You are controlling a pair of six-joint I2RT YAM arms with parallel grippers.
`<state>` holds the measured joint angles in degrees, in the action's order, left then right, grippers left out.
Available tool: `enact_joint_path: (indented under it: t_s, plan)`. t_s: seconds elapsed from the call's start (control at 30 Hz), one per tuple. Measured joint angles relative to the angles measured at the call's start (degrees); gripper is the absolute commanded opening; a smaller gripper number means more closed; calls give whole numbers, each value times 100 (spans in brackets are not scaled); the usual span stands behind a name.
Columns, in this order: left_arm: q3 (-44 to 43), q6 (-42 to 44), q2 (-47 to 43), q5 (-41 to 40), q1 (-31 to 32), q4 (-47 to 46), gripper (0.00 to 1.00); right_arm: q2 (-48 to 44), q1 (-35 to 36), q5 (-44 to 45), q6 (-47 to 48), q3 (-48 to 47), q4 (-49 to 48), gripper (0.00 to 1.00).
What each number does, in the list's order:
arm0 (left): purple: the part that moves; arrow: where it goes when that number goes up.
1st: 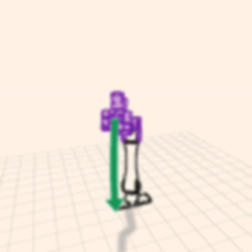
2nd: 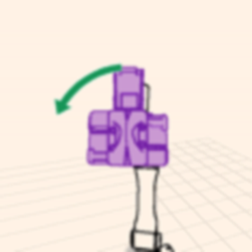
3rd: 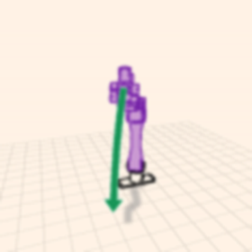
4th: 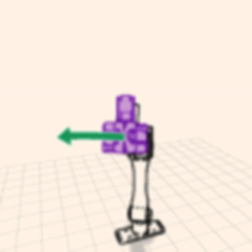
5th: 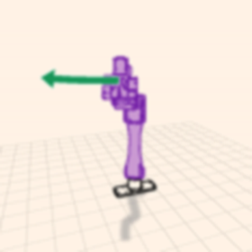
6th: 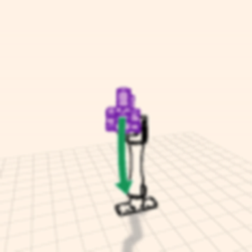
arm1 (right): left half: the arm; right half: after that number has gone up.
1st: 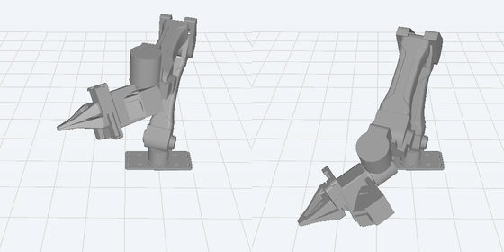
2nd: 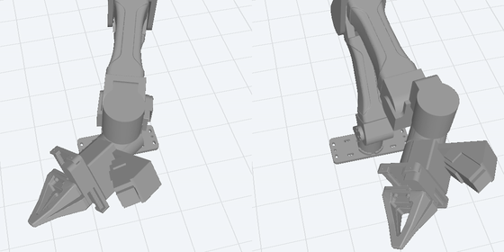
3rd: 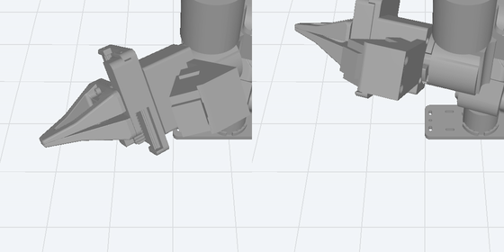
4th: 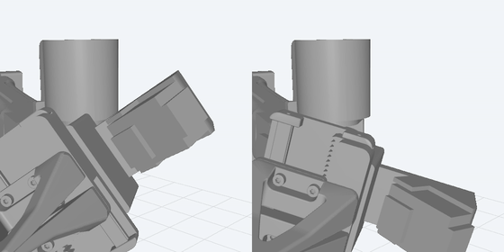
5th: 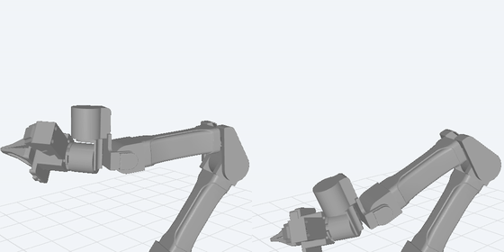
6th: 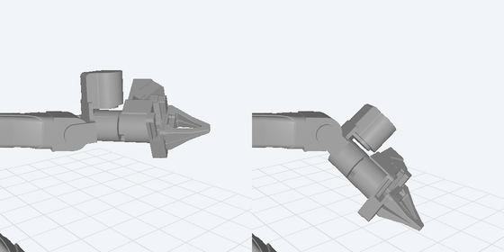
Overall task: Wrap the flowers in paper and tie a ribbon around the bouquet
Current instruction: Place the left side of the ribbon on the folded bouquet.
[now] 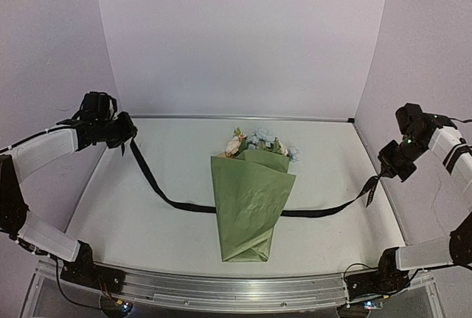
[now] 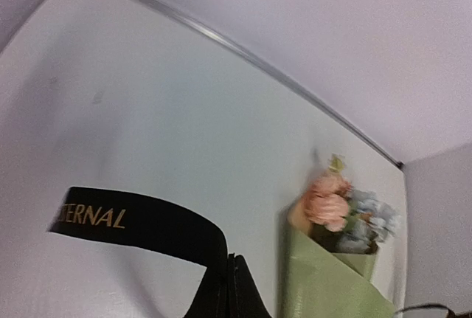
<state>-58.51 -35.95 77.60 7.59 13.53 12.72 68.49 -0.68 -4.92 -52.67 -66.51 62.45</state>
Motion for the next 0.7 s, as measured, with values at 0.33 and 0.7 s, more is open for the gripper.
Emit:
enact_joint_path:
  t_s: [0.33, 0.7]
  plan:
    - [-2263, 2135, 1822, 930, 3710, -699, 0, 815, 749, -1004, 47, -256, -262, 0]
    - [-4316, 4441, 4508, 1370, 5212, 294, 0, 2460, 796, -1635, 9, -1388, -488, 0]
